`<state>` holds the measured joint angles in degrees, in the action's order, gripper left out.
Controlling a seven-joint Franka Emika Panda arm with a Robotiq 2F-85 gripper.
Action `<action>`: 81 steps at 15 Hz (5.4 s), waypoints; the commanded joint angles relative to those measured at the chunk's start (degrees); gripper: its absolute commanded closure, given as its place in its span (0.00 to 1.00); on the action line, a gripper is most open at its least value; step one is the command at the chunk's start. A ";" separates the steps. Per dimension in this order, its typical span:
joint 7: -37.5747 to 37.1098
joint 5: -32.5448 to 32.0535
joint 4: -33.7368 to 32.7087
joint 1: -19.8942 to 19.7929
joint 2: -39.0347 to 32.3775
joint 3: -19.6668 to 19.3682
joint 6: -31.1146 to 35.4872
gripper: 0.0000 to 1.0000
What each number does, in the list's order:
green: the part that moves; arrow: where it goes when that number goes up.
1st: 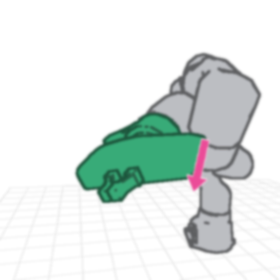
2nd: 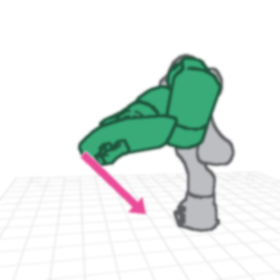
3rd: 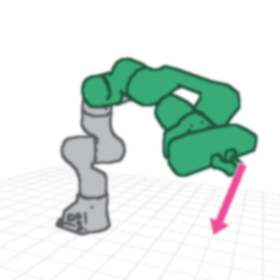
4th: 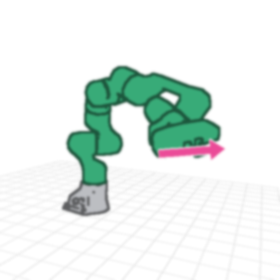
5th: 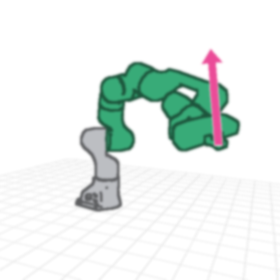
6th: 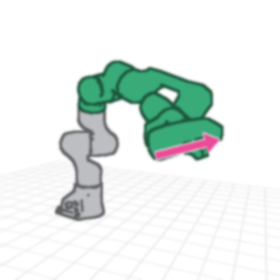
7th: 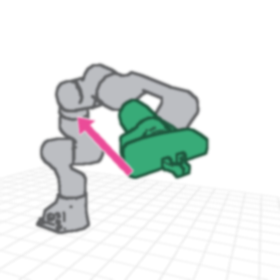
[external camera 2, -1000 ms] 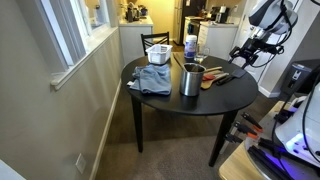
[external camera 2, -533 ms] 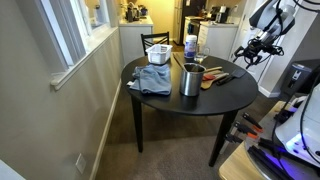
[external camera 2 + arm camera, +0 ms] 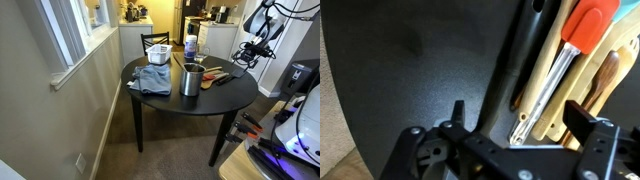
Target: Put the black spatula inside the silver bowl
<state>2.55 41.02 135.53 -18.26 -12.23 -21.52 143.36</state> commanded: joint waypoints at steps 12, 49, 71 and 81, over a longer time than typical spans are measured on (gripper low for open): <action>-17.18 0.40 -13.37 -4.62 -17.20 3.76 -1.23 0.00; -19.52 -11.41 -7.96 2.73 -1.31 5.71 9.13 0.95; -15.00 -19.13 5.09 12.36 16.90 14.15 32.76 0.95; -6.05 -13.36 9.00 25.33 25.67 13.17 37.90 0.95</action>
<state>-7.02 25.32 141.57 3.24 10.14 -7.09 179.78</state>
